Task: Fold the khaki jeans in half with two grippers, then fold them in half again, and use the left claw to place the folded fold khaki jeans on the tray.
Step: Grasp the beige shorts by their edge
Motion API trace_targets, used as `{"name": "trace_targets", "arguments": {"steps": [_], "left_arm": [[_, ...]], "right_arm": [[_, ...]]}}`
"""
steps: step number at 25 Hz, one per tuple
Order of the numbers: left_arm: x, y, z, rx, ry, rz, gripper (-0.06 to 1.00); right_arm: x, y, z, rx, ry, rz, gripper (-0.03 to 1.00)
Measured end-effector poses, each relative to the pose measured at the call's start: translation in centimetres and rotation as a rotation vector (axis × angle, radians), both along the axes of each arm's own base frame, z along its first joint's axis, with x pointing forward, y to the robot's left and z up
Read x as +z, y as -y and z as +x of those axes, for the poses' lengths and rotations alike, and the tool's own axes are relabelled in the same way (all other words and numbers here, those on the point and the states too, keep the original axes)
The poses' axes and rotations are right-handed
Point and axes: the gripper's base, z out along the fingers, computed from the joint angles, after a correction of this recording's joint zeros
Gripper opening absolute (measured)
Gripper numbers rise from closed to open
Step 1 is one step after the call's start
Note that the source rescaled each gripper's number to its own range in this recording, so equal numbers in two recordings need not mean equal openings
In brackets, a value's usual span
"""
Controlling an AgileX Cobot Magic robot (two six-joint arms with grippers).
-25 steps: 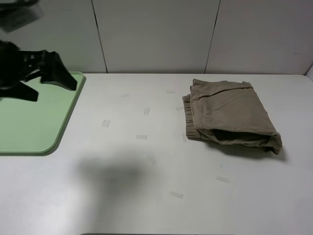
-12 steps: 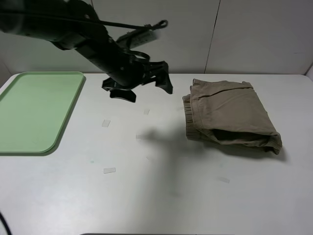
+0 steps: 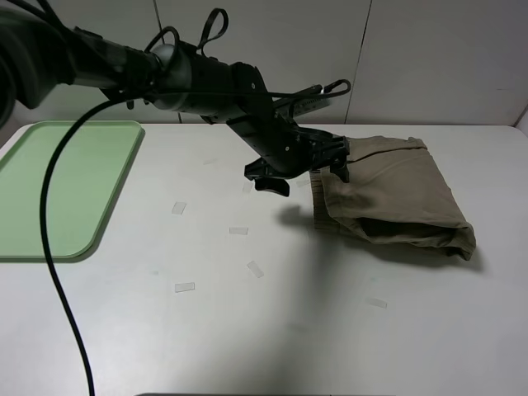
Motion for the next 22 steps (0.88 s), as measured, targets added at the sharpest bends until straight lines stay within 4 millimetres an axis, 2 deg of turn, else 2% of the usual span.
{"name": "trace_targets", "arguments": {"steps": [9,18,20,22], "left_arm": [[-3.2,1.6,-0.2,0.034,0.022,0.001,1.00],[-3.9,3.2,-0.6,0.057,0.092,-0.037,1.00],[-4.1,3.5,-0.7,0.056,0.094,-0.038,0.97],[-4.4,3.7,-0.9,0.053,0.096,-0.039,0.87]], "right_arm": [[0.0,0.0,0.0,0.000,0.000,0.000,1.00],[0.0,0.0,0.0,0.001,0.000,0.000,1.00],[0.0,0.0,0.0,0.001,0.000,0.000,1.00],[0.0,0.0,0.0,0.001,0.000,0.000,1.00]]}}
